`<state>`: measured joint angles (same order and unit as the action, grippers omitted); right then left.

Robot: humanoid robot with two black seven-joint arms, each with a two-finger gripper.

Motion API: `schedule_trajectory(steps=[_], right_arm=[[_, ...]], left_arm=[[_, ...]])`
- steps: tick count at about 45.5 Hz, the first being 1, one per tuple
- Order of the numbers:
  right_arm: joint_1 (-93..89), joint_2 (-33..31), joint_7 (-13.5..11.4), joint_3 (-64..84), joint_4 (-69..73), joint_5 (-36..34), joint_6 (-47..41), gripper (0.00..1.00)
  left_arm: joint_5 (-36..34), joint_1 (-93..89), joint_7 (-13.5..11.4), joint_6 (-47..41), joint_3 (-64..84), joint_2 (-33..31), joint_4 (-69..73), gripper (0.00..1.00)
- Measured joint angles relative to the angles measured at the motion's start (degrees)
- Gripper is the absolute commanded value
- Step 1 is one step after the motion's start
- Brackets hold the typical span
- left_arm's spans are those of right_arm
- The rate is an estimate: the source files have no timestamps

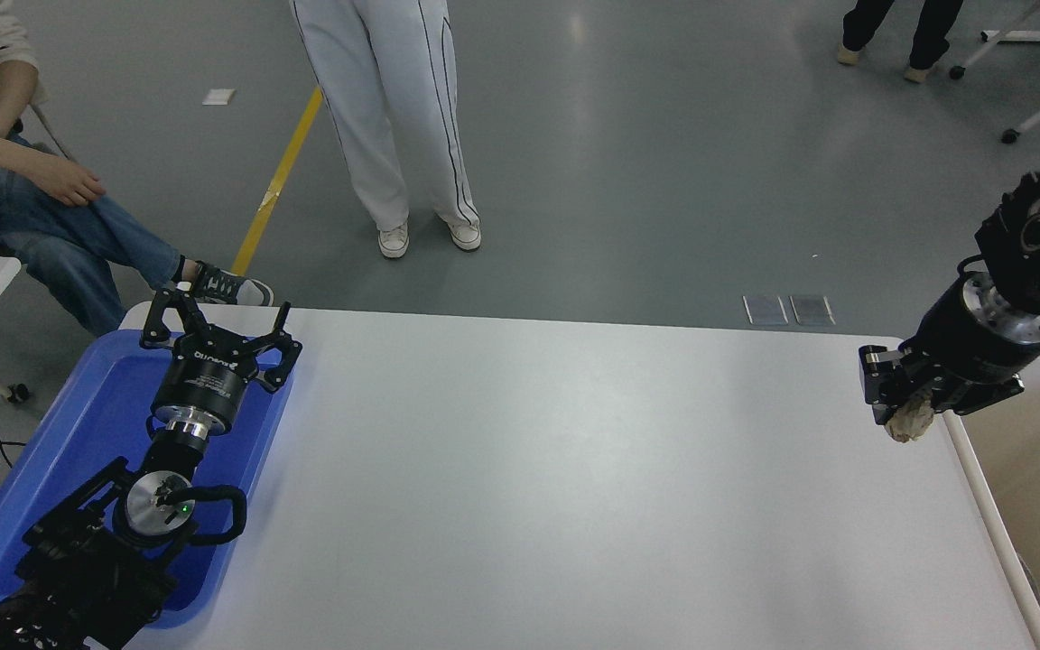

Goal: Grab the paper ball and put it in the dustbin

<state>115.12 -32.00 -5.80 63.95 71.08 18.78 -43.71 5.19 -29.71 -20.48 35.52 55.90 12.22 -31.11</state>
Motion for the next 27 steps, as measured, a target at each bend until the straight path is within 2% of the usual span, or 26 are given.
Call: schedule_trajectory(steps=[27], right_arm=[[14.64, -0.25, 0.07, 7.24, 1.97, -0.59, -1.22, 0.0]], left_arm=[[0.01, 0.0, 0.0, 0.0, 0.0, 0.0, 0.02, 1.0]])
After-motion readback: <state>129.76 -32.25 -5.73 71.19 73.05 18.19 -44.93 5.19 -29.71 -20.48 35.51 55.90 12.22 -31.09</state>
